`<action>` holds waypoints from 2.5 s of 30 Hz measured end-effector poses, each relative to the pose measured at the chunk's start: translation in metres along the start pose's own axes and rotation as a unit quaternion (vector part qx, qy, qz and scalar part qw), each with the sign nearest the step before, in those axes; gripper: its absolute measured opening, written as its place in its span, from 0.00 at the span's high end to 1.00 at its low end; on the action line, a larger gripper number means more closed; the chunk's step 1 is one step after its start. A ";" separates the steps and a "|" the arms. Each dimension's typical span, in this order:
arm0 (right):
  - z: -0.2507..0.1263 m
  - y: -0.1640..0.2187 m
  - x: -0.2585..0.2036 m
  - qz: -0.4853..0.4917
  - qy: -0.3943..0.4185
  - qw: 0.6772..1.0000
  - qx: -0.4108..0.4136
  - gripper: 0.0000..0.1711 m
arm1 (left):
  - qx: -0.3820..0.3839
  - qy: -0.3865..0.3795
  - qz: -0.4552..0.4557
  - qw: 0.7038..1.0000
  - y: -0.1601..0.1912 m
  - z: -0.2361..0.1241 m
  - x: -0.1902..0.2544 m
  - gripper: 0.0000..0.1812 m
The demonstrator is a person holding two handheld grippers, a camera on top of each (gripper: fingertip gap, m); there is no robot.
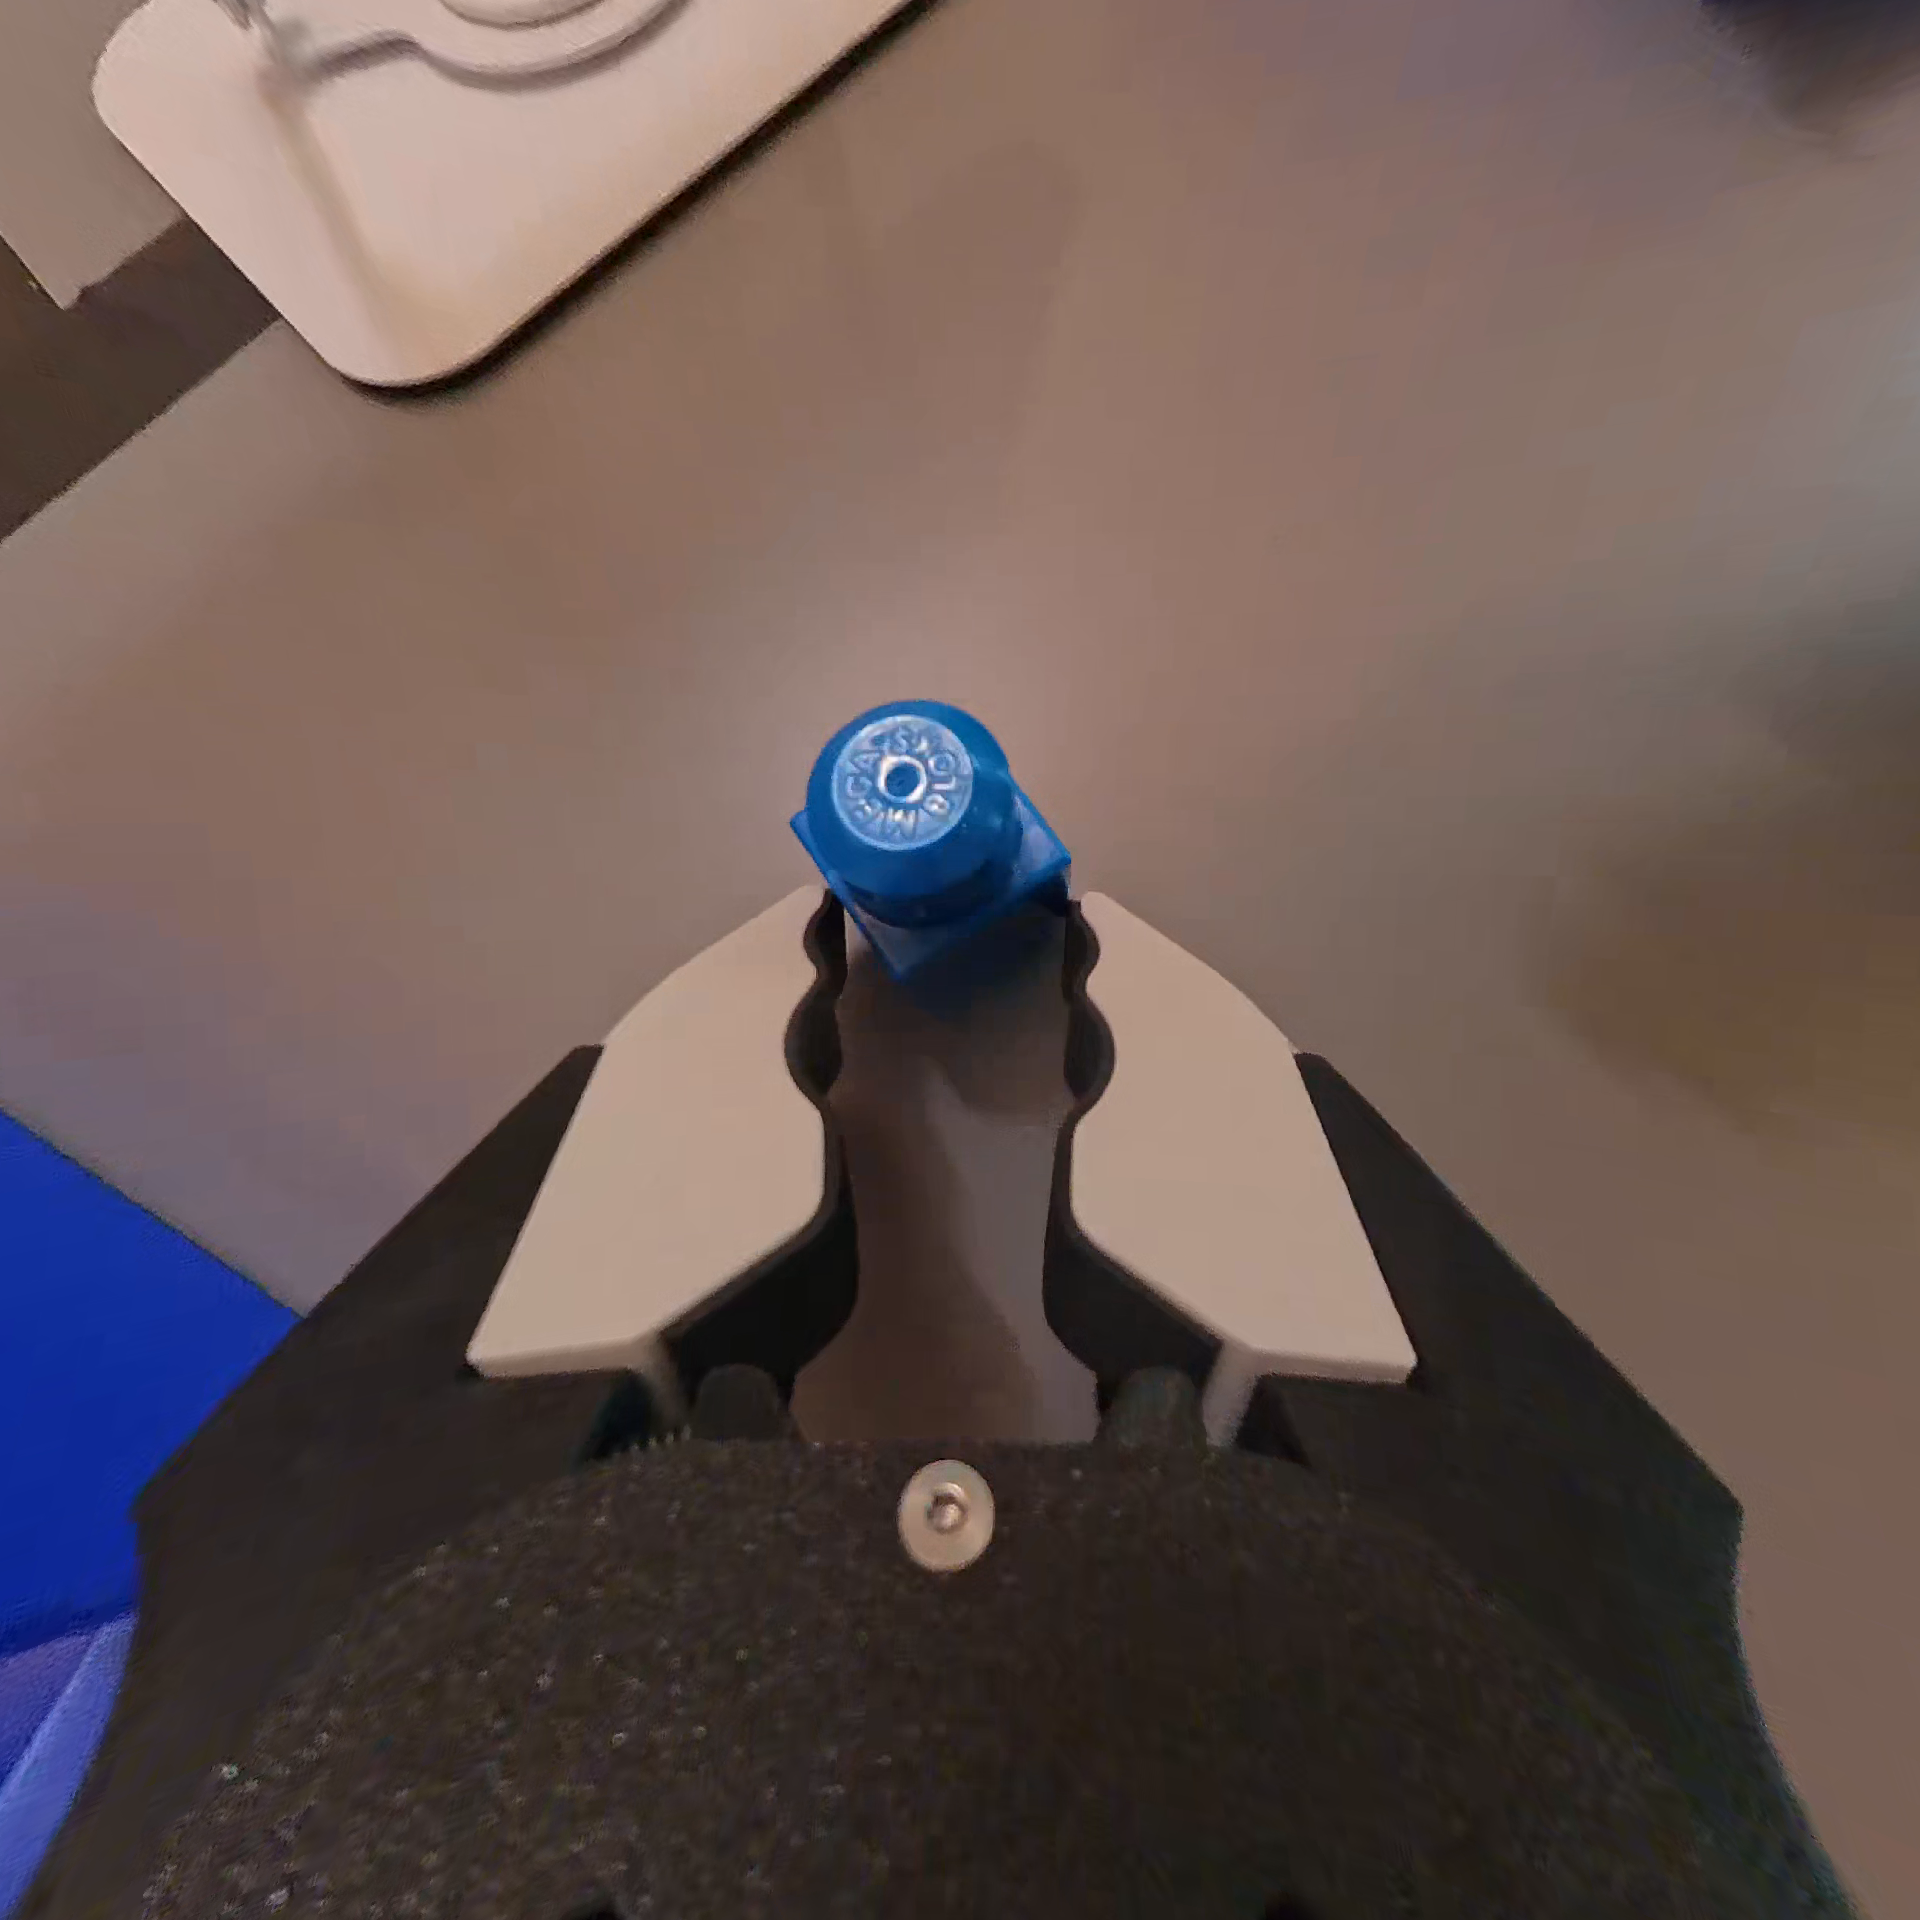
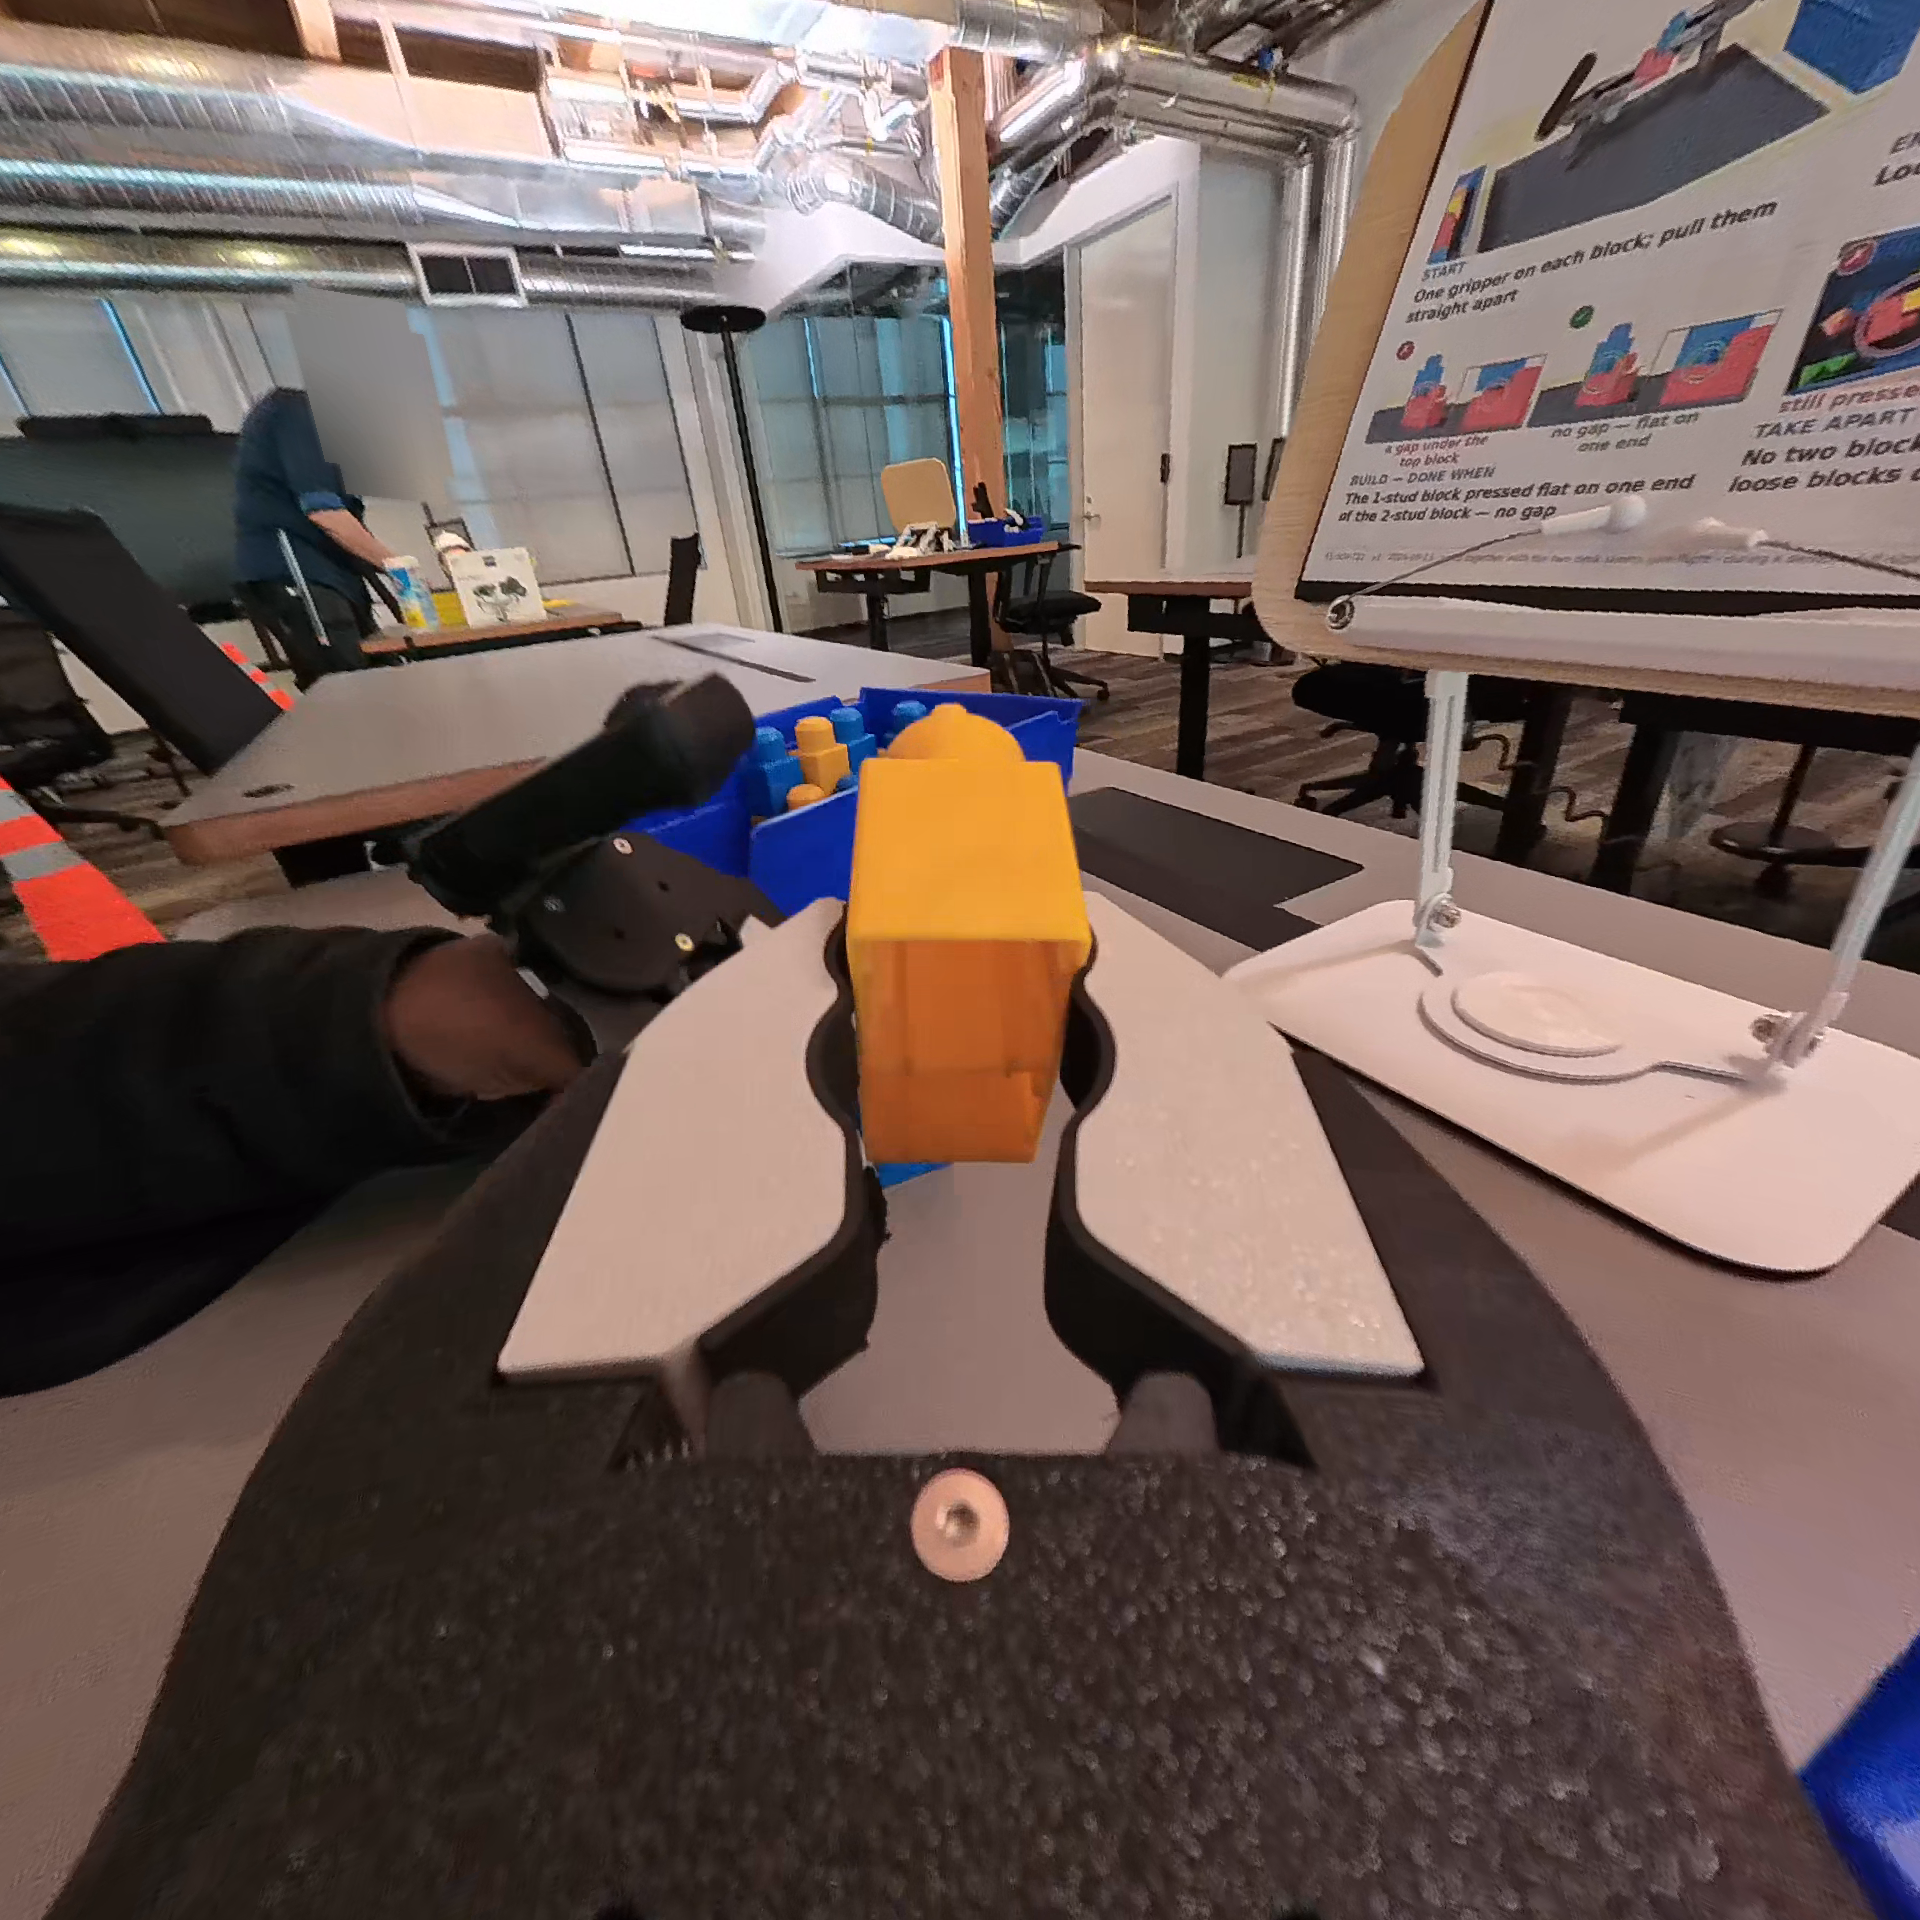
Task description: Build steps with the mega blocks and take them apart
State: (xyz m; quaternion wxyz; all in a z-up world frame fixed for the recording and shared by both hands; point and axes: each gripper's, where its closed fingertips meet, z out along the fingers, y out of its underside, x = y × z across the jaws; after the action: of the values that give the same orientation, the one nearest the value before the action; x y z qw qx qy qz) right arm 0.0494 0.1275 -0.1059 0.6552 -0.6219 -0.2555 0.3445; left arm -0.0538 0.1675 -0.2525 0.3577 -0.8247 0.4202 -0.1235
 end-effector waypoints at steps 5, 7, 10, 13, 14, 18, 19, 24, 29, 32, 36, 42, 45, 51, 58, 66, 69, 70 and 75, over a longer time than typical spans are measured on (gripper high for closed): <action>-0.003 -0.008 -0.002 0.032 -0.017 0.999 0.025 0.79 | 0.067 0.016 0.012 0.998 -0.025 -0.019 0.004 0.69; -0.003 -0.011 -0.005 0.047 -0.029 0.998 0.036 0.79 | 0.145 0.046 0.017 0.988 -0.048 -0.036 0.014 0.71; -0.001 -0.015 -0.017 0.076 -0.069 0.993 0.055 0.79 | 0.248 0.145 0.007 0.958 -0.076 -0.061 0.047 0.73; 0.003 -0.016 -0.040 0.100 -0.131 0.984 0.065 0.79 | 0.301 0.289 -0.047 0.908 -0.091 -0.082 0.087 0.70; 0.005 -0.015 -0.046 0.105 -0.149 0.981 0.065 0.79 | 0.314 0.332 -0.058 0.888 -0.094 -0.090 0.098 0.69; 0.007 -0.011 -0.066 0.116 -0.203 0.971 0.056 0.79 | 0.339 0.375 -0.069 0.860 -0.099 -0.102 0.108 0.78; 0.007 -0.010 -0.068 0.116 -0.208 0.970 0.053 0.79 | 0.338 0.378 -0.063 0.859 -0.097 -0.104 0.108 0.79; 0.003 -0.001 -0.072 0.110 -0.232 0.966 0.006 0.79 | 0.329 0.369 -0.023 0.869 -0.093 -0.108 0.106 0.80; 0.002 0.033 -0.065 0.078 -0.216 0.967 -0.107 0.78 | 0.323 0.356 -0.018 0.877 -0.090 -0.110 0.090 0.80; 0.000 0.038 -0.063 0.063 -0.210 0.967 -0.130 0.78 | 0.310 0.350 -0.008 0.884 -0.086 -0.106 0.090 0.80; -0.007 0.047 -0.053 0.020 -0.186 0.967 -0.175 0.77 | 0.290 0.322 0.029 0.901 -0.080 -0.099 0.088 0.80; -0.026 0.054 -0.043 -0.059 -0.162 0.951 -0.256 0.73 | 0.229 0.281 0.105 0.926 -0.059 -0.077 0.094 0.80; -0.029 0.052 -0.046 -0.098 -0.155 0.945 -0.272 0.73 | 0.198 0.265 0.146 0.932 -0.049 -0.066 0.101 0.80; -0.027 0.069 -0.055 -0.123 -0.168 0.930 -0.304 0.81 | 0.169 0.258 0.180 0.934 -0.039 -0.058 0.109 0.80; -0.028 0.063 -0.057 -0.097 -0.182 0.936 -0.286 0.83 | 0.184 0.262 0.176 0.931 -0.042 -0.062 0.109 0.80; -0.045 -0.002 -0.004 -0.108 -0.101 0.961 -0.234 0.83 | 0.279 0.206 0.076 0.935 -0.075 -0.076 0.072 0.80; -0.055 -0.034 0.041 -0.128 -0.041 0.962 -0.239 0.83 | 0.307 0.167 0.061 0.935 -0.082 -0.081 0.056 0.84; -0.058 -0.045 0.060 -0.136 -0.015 0.961 -0.241 0.83 | 0.319 0.153 0.055 0.934 -0.085 -0.083 0.050 0.87; -0.072 -0.090 0.169 -0.131 0.134 0.954 -0.236 0.83 | 0.362 0.071 0.028 0.929 -0.093 -0.095 0.022 1.00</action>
State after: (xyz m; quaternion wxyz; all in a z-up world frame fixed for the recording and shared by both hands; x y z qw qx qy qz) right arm 0.2229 0.2125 -0.0391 0.5577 -0.7602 -0.3181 0.0992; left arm -0.0317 0.1402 -0.1224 0.6047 -0.6161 0.3938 -0.3157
